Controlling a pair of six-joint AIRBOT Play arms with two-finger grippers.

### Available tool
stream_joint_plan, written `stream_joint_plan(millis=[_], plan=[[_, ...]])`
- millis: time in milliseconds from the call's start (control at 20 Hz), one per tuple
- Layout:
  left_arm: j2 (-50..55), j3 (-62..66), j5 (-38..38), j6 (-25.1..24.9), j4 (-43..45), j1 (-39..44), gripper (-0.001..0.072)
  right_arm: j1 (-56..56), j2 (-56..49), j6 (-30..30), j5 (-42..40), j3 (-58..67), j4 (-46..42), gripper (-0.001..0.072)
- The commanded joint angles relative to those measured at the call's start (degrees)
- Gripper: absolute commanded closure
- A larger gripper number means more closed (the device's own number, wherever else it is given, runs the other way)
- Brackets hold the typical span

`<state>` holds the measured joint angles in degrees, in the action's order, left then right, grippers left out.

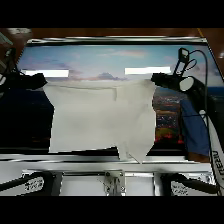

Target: Fold the shirts.

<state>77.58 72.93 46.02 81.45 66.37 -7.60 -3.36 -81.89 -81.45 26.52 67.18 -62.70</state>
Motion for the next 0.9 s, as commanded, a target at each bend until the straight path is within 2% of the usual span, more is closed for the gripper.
stream_joint_plan(millis=[0, 100, 250, 450, 550, 650, 850], plan=[[7.5, 0.0, -10.4, 0.1, -0.4, 1.6, 0.0661, -1.8, -6.6, -0.4, -7.6, -0.1, 0.0, 0.0642], [10.4, -0.1, -9.3, 0.3, -0.4, 1.7, 0.0661, -1.8, -8.2, -0.4, -8.2, -0.1, -0.4, 0.0642], [12.9, -0.1, -2.7, 0.3, 2.0, 1.4, 0.0661, -1.7, -8.7, -0.4, -6.7, -0.1, -0.9, 0.0642], [12.4, -0.1, 7.7, 0.2, 8.8, 0.4, 0.0661, -1.7, -7.5, -1.7, 4.5, -0.1, -9.7, 0.0642], [12.6, -0.1, 11.7, 0.2, 8.7, 0.3, 0.0661, -1.3, -7.4, -5.0, 9.9, -0.1, -9.5, 0.0642], [12.6, -0.1, 13.7, 0.3, 8.7, 1.4, 0.0661, -1.4, -7.5, -6.1, 15.3, -0.1, -10.4, 0.0643], [12.6, -0.1, 16.2, 2.2, 9.1, 2.5, 0.0662, -1.4, -7.5, -12.8, 23.2, -0.1, -15.8, 0.0643]])
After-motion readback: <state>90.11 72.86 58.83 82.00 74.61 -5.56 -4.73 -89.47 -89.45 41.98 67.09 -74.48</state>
